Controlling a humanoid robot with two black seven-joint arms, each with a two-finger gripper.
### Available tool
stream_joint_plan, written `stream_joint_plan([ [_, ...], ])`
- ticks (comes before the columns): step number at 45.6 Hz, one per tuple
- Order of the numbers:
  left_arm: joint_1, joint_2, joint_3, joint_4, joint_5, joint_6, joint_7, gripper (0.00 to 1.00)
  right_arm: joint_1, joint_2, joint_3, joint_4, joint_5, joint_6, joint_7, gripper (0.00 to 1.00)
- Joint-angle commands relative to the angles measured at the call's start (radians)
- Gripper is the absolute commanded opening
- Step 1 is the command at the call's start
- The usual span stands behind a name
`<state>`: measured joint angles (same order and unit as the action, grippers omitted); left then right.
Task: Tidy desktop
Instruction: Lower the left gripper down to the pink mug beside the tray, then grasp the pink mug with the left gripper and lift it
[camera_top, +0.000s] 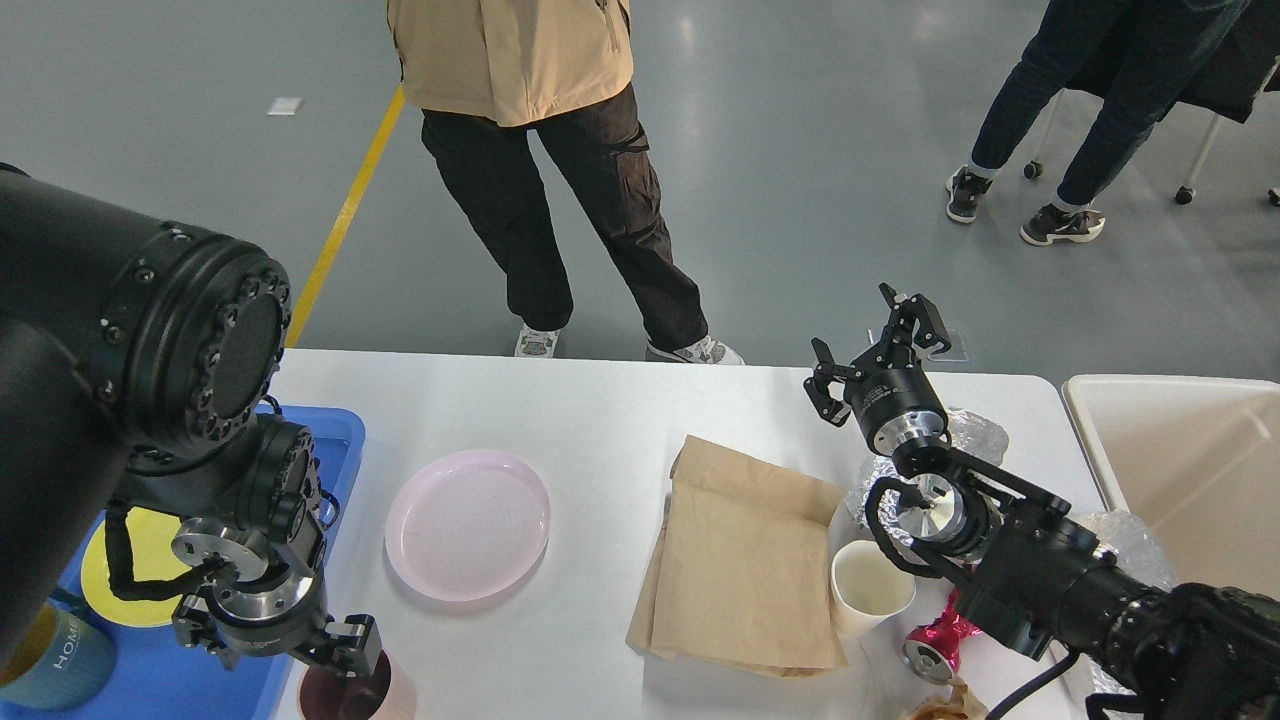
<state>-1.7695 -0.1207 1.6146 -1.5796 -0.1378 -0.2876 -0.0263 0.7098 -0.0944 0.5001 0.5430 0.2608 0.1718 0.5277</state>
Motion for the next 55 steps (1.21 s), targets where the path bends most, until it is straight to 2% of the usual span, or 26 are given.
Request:
stream_joint_plan([
  [1,0.01,0.0,-0.005,0.001,0.001,0.048,0.0,0.98,0.0,0.001,0.0,0.0,0.0,0.0,0.0,1.0],
  [24,0.071,0.001,0.016,-0.002,0.001,0.082,0.0,0.96,0.0,-0.001,0.0,0.0,0.0,0.0,0.0,1.0],
  [43,0.122,0.001,0.021,-0.002,0.001,0.176,0.0,0.91,0.0,-0.001,0.0,0.0,0.0,0.0,0.0,1.0],
  [49,0.14,0.001,0.018,-0.002,0.0,0.237,0.0,0.91,0.0,-0.001,0.0,0.0,0.0,0.0,0.0,1.0],
  [55,0.143,0.0,0.013,-0.002,0.0,0.242,0.0,0.9,0.0,0.001,0.0,0.0,0.0,0.0,0.0,1.0],
])
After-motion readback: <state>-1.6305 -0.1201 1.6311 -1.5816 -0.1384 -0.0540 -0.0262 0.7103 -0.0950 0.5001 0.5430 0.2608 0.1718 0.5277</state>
